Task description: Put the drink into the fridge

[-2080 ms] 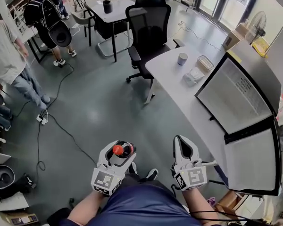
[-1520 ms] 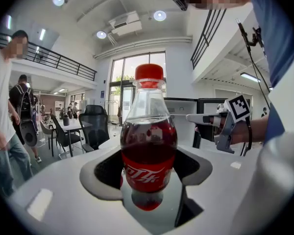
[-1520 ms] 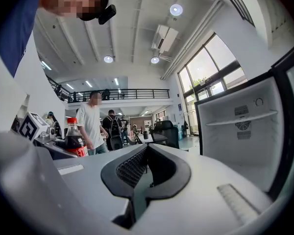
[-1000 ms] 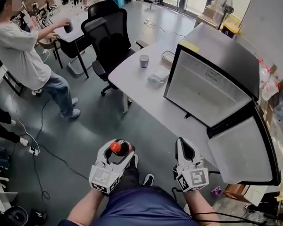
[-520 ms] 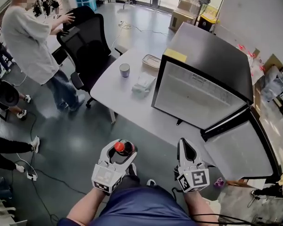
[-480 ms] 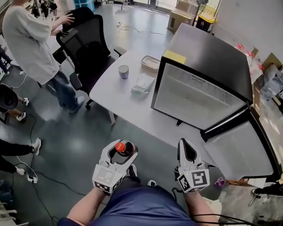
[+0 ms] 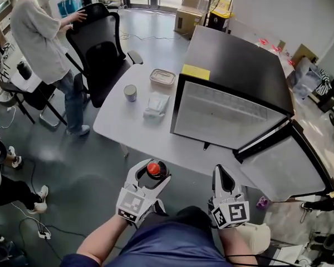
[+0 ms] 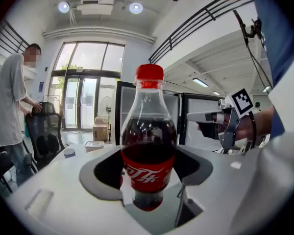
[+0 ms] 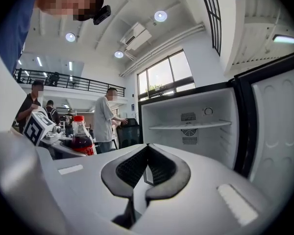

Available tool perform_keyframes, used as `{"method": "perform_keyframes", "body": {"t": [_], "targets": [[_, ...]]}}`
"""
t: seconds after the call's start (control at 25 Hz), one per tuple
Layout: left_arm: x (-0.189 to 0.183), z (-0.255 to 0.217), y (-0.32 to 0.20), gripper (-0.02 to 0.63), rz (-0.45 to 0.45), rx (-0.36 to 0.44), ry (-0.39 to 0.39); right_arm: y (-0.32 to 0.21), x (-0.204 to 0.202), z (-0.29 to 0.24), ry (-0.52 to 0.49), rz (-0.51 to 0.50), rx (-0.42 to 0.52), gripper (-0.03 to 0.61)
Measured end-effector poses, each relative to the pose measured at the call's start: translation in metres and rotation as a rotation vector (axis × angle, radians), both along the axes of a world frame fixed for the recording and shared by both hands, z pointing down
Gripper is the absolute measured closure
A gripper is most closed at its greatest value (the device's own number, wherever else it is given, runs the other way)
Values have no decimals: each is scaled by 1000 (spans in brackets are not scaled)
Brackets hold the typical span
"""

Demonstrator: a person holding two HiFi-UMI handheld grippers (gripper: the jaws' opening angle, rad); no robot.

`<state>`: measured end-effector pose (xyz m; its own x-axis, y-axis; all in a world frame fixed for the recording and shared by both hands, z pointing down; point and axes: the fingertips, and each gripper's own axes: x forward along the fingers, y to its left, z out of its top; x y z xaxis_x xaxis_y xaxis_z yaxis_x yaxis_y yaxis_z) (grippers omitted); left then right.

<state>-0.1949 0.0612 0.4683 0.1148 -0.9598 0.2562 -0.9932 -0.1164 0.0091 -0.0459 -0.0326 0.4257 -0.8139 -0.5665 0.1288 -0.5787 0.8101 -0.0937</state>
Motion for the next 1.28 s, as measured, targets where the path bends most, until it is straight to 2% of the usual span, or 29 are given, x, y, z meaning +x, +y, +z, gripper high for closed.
{"method": "perform_keyframes", "body": {"t": [0.4,0.76,1.28], "targets": [[20,12,-73,304,93,-17,6,-35,31,13,1,84,-25,572],[45,30,-141,304,87,-59,2,-74,58,24,-25,76,-71,572],[56,60,-222,304,42,-98,-1,-108,101,31,-31,65,-91,572]]}}
